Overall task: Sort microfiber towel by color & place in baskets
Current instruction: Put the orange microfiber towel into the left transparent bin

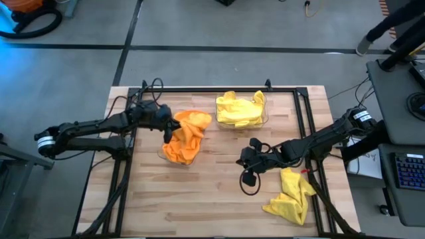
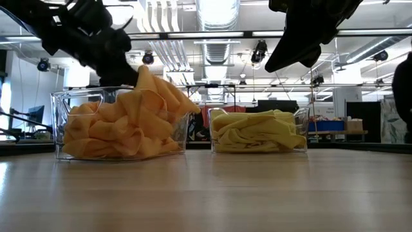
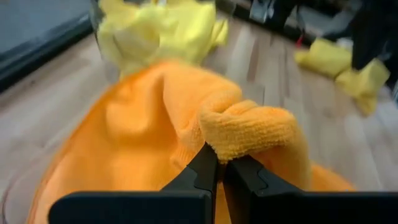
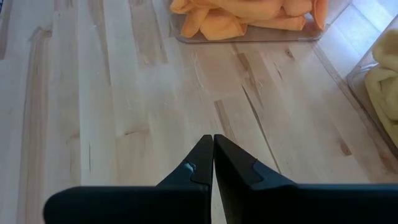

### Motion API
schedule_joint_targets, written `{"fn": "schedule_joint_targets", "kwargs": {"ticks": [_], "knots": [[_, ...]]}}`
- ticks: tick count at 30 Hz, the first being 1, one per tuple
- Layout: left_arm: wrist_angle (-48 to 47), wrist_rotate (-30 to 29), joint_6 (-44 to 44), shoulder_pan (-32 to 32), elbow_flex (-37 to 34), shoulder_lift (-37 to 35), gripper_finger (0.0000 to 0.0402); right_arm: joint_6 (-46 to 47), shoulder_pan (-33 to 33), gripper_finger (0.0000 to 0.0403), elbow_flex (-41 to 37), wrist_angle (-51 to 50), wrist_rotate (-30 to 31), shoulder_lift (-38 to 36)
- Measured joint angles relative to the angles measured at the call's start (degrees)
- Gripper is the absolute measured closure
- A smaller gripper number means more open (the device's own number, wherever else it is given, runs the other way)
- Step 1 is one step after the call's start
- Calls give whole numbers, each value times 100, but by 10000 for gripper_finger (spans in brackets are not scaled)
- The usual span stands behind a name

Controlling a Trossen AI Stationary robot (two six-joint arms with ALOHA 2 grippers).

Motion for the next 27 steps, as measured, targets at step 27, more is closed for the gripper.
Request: {"fn": "schedule_joint_targets", "kwargs": {"ticks": [27], "knots": [[-1559,-173,22,0,15,4,381,0,0,394,-1,28,0,0]]}}
